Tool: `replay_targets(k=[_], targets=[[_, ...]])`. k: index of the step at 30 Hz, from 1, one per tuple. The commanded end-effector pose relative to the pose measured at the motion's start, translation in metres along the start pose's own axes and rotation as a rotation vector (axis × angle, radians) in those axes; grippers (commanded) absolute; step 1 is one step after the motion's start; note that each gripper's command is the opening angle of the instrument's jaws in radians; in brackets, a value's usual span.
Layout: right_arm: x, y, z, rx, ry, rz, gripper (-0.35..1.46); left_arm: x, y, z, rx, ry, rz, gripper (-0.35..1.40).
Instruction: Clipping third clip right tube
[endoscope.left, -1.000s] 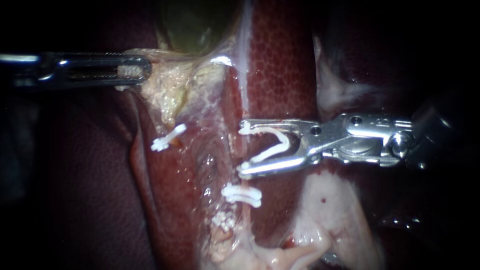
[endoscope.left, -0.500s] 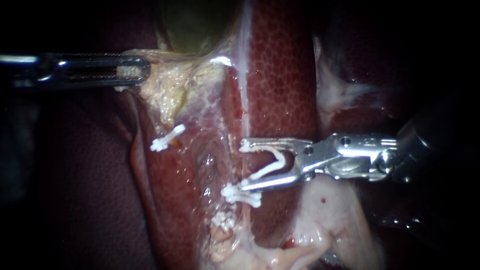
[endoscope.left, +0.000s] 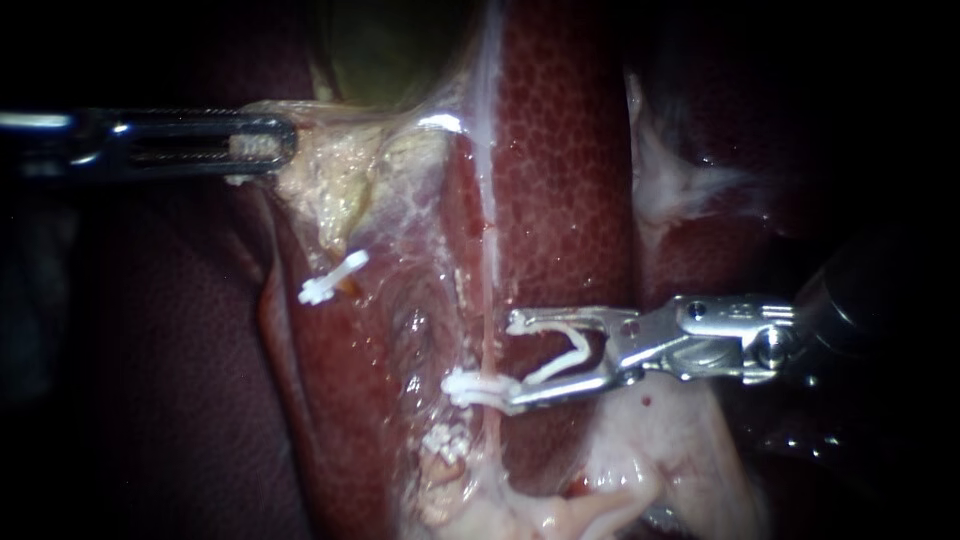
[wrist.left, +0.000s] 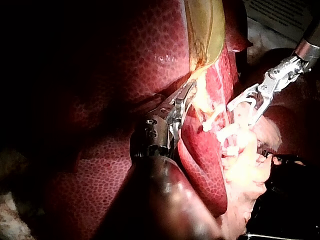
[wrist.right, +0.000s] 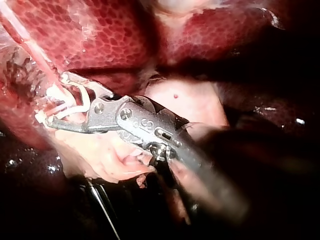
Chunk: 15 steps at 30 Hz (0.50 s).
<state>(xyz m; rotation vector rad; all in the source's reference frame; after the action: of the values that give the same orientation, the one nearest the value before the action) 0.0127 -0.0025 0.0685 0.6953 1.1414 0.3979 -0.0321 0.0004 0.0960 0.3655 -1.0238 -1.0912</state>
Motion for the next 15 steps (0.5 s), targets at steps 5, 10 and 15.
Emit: replay_targets(k=[5, 10, 15], targets=[[0.0002, 0.0005, 0.0009, -0.005, 0.002, 0.001, 0.56, 0.0000, 0.0000, 0.0001, -0.001, 0.000, 0.000, -0.21], [0.0002, 0.0012, 0.0019, -0.011, 0.003, 0.007, 0.56, 0.0001, -0.0001, 0.0001, -0.001, -0.001, 0.000, -0.21], [0.0001, 0.0020, 0.0030, -0.018, 0.005, 0.025, 0.56, 0.0001, -0.0001, 0.0001, -0.002, -0.001, 0.000, -0.21]])
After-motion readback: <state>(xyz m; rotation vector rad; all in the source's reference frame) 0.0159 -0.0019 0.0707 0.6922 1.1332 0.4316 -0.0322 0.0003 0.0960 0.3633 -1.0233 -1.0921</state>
